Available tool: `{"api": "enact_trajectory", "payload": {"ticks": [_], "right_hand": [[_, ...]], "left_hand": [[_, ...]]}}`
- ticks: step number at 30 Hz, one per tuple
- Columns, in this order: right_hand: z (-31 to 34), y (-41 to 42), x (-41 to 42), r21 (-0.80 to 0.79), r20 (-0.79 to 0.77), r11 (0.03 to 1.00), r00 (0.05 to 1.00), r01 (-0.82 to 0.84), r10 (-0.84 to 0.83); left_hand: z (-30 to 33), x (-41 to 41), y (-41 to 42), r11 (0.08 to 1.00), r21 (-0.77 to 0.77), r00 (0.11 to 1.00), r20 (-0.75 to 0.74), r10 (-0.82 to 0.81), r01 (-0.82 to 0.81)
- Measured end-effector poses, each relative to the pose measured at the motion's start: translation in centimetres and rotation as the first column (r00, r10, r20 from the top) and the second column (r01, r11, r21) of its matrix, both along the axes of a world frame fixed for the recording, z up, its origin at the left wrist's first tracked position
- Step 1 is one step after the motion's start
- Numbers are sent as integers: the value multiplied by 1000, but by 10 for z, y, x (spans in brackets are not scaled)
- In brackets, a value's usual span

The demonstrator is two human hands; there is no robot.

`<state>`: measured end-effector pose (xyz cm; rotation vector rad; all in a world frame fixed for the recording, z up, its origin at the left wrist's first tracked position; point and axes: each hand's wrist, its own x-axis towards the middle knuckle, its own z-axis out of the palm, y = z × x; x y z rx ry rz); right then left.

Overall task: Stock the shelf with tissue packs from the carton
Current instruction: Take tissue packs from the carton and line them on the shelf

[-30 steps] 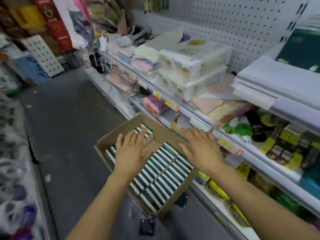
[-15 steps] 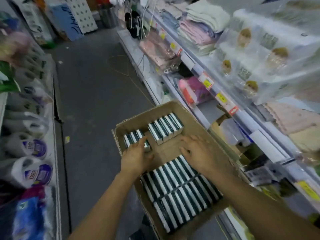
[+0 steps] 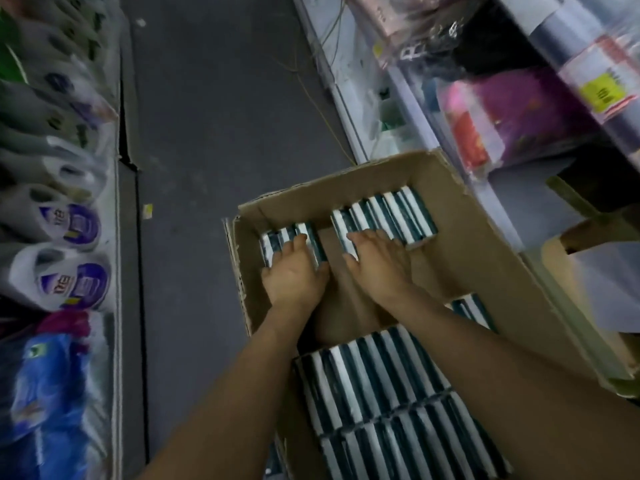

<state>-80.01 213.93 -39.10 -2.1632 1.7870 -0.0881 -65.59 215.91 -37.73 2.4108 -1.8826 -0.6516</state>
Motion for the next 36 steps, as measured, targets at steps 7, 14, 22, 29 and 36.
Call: {"api": "enact_trajectory", "payload": {"ticks": [7, 14, 22, 29, 36], "right_hand": [[-21, -18, 10, -27, -281, 1000, 960, -16, 7], [-21, -22, 9, -54, -180, 998, 983, 35, -44], [15, 25, -19, -45, 239, 960, 936, 277, -259], [85, 96, -38, -76, 477, 878, 791, 472, -384], [155, 174, -39, -412, 308, 866, 938, 284, -161]], "left_hand": [[-23, -5, -29, 996, -32, 965, 250, -74, 85], [-30, -23, -44, 988, 24, 955, 253, -154, 153], [-12, -12, -19, 999, -41, 998, -54, -23, 21], [53, -6, 39, 992, -108, 798, -603, -8, -72], [178, -24, 107, 998, 68, 468, -882, 60, 1]]}}
